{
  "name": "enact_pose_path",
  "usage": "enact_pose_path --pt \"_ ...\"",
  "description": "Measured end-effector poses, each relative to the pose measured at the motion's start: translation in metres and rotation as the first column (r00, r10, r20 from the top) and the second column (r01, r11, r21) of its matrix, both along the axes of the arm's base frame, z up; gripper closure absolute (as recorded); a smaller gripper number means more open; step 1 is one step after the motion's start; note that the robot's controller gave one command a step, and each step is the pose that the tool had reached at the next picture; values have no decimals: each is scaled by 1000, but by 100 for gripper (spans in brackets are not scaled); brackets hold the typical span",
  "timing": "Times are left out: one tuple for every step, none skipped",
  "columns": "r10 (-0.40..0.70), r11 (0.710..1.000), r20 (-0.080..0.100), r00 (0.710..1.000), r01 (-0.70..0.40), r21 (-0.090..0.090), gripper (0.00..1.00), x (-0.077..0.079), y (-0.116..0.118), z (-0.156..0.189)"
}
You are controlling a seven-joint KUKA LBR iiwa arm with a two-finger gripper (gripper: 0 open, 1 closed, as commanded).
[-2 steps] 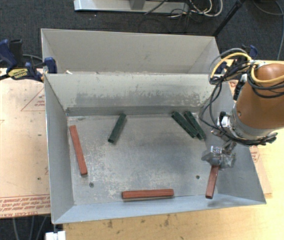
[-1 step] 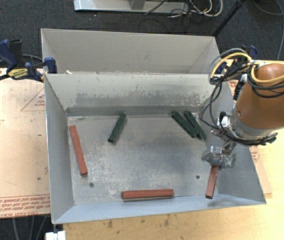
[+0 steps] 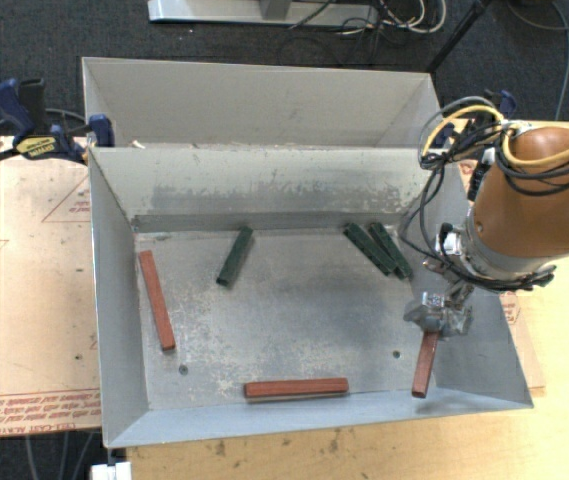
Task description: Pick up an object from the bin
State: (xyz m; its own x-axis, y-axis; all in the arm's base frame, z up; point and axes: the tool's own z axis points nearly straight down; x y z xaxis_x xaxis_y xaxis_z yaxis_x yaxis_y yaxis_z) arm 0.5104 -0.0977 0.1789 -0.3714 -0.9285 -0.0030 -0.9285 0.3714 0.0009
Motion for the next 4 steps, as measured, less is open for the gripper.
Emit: enact_pose_path --pt "0 1000 0 1000 0 0 100 0 0 0" --pt "0 1000 0 1000 0 0 100 0 0 0" --pt "0 1000 0 1000 0 0 100 0 0 0" --pt "0 1000 0 1000 0 0 100 0 0 0"
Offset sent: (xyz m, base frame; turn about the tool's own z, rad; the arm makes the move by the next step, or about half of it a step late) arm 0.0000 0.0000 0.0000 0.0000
